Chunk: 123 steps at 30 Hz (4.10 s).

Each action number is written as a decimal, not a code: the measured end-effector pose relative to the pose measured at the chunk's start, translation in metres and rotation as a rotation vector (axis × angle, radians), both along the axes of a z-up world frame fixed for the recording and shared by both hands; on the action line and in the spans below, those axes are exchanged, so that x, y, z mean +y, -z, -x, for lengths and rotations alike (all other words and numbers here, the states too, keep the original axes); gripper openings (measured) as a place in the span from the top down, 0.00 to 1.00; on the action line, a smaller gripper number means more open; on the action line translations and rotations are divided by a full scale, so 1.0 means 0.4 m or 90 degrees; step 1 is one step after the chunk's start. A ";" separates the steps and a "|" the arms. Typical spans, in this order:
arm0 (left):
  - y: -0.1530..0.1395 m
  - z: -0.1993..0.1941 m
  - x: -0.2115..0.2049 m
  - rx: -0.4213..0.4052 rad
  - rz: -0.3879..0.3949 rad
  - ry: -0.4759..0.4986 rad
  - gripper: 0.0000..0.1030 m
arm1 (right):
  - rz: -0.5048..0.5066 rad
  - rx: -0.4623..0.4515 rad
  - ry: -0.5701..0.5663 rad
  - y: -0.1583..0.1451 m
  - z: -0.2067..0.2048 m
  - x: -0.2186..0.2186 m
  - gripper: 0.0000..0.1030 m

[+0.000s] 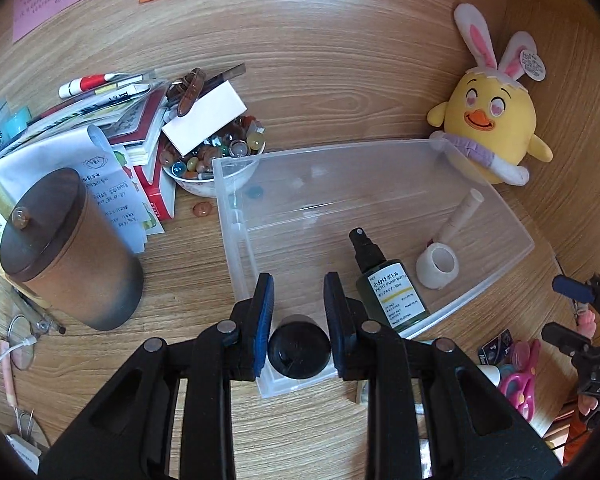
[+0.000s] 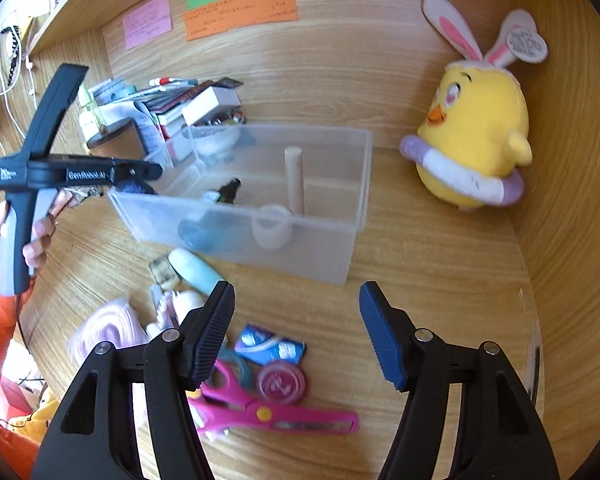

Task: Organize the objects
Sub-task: 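Grasp purple-black spray with left tool and place it in the box, then move left tool to the bagged pink rope and grasp it, then carry pink rope into box with left tool while right tool places pink scissors there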

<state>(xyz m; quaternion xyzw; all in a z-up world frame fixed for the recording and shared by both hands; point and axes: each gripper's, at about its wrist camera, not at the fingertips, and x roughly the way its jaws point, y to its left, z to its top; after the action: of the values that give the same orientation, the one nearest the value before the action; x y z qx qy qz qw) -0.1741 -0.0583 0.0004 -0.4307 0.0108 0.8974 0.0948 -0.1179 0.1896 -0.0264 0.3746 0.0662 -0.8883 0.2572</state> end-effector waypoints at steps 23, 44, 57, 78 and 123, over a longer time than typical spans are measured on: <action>0.026 -0.285 0.189 -0.017 -0.005 0.149 0.05 | 0.013 -0.057 0.008 0.078 -0.107 0.066 0.40; 0.131 -0.430 0.186 0.002 0.132 0.137 0.05 | -0.019 -0.081 -0.078 0.117 -0.094 0.038 0.55; 0.100 -0.462 0.018 -0.039 0.086 0.033 0.05 | 0.013 -0.091 -0.065 0.113 -0.141 0.034 0.81; 0.142 -0.493 -0.099 -0.129 0.061 -0.091 0.05 | 0.011 -0.091 -0.061 0.127 -0.151 0.034 0.81; 0.148 -0.291 -0.049 -0.030 0.091 0.039 0.51 | 0.034 -0.031 0.011 0.091 -0.136 0.030 0.84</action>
<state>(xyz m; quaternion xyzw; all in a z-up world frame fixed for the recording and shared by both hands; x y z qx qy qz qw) -0.0578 -0.0780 -0.0587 -0.4568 0.0862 0.8806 0.0916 -0.0636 0.2016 -0.0629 0.3899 0.0326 -0.8824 0.2613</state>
